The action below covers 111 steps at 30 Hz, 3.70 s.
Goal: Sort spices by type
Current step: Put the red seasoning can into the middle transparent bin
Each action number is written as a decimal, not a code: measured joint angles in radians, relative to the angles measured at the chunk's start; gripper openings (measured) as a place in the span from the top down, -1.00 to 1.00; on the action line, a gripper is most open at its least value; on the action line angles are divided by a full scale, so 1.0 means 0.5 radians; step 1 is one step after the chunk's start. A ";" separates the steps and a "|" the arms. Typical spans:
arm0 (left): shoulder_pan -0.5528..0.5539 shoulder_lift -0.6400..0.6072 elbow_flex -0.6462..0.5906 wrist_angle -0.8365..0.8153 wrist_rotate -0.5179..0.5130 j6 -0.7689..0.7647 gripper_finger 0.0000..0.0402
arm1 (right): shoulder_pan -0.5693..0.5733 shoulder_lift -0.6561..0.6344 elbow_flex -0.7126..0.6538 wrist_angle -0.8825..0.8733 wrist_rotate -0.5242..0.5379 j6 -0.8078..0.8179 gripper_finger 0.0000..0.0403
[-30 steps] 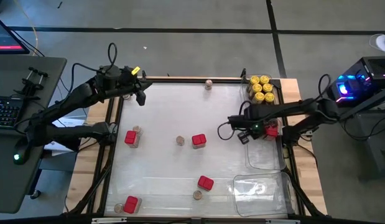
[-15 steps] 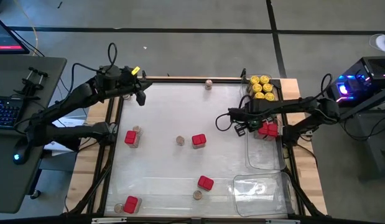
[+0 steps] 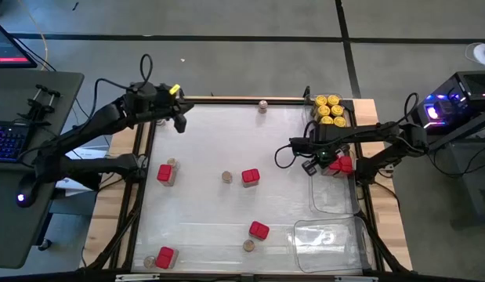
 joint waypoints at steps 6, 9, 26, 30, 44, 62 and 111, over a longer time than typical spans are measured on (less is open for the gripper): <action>0.000 0.016 0.000 -0.006 0.000 -0.014 1.00 | 0.002 0.000 0.034 -0.001 0.001 -0.029 1.00; 0.000 0.016 0.000 -0.005 0.000 -0.015 1.00 | 0.002 0.000 0.075 0.000 0.007 -0.051 1.00; 0.001 -0.107 0.000 -0.008 0.000 -0.071 1.00 | 0.094 -0.004 0.795 0.469 0.134 -0.572 1.00; 0.001 -0.109 0.000 -0.014 0.000 -0.102 1.00 | 0.038 0.040 0.803 1.353 0.038 -0.939 0.97; -0.001 -0.110 0.000 -0.124 0.046 -0.481 1.00 | 0.145 0.875 1.588 1.068 -0.227 -1.910 -0.51; -0.004 -0.165 0.000 -0.325 0.265 -0.378 1.00 | 0.314 1.277 1.697 0.603 -0.303 -2.077 -0.80; -0.050 0.517 0.001 0.717 0.405 -0.637 1.00 | 0.398 -0.436 0.570 0.119 0.561 -0.006 -0.04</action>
